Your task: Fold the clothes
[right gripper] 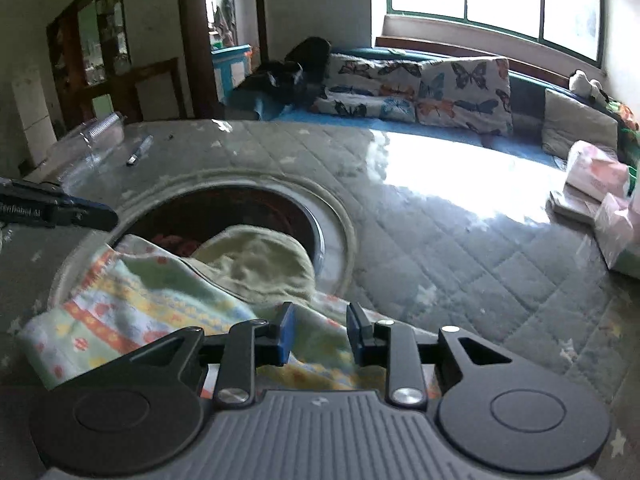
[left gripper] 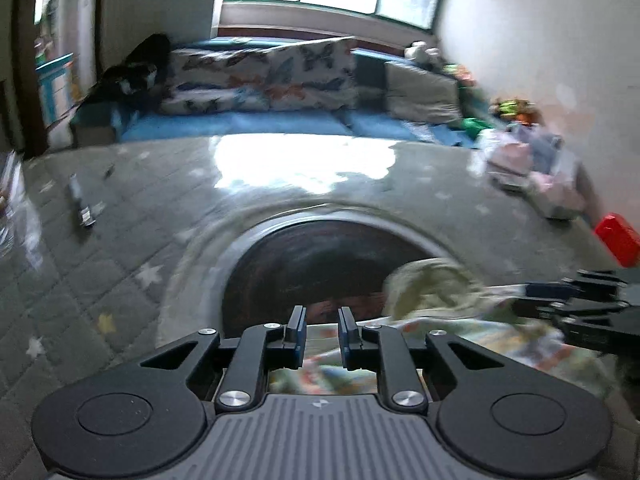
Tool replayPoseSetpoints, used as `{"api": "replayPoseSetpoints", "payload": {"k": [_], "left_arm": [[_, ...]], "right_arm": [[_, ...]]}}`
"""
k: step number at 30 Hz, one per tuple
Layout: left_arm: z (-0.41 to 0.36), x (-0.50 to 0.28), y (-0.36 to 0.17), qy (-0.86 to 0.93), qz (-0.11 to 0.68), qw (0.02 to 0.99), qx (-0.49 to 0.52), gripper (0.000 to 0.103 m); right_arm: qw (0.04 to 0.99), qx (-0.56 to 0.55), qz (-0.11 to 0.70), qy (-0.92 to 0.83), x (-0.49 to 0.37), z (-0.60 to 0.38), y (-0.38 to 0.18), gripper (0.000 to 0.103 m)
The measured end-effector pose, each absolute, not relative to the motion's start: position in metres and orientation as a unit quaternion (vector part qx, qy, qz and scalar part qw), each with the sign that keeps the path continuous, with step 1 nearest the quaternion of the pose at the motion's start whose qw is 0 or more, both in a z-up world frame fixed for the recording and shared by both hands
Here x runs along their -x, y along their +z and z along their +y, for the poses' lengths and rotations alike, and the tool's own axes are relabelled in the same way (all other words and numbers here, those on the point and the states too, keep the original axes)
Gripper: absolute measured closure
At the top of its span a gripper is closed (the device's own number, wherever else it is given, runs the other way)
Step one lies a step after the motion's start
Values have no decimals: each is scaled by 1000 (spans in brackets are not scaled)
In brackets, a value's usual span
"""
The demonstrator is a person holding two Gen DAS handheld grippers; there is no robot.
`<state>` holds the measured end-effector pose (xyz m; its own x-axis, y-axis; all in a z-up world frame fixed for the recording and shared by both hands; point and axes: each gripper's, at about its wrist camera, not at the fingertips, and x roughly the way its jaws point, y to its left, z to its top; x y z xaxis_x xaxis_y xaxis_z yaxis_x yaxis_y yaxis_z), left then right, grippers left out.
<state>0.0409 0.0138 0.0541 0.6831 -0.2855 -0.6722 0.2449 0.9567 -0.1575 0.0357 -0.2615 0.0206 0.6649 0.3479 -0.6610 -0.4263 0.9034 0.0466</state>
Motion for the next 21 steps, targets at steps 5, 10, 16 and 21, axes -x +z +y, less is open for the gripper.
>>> {"api": "replayPoseSetpoints", "payload": {"k": [5,10,16,21], "left_arm": [[-18,-37,50,-200,378,904,17,85],[-34,-45,38,-219,391,894,14,85],[-39,-54,29,-216,400,890,18,85],[-44,-61,21,-214,408,887,20,85]], "right_arm": [[906,56,349,232,-34,-251,21,76],[901,57,355,243,-36,-243,16,76],[900,58,364,234,-45,-242,7,75],[901,57,354,244,-36,-245,16,75]]}}
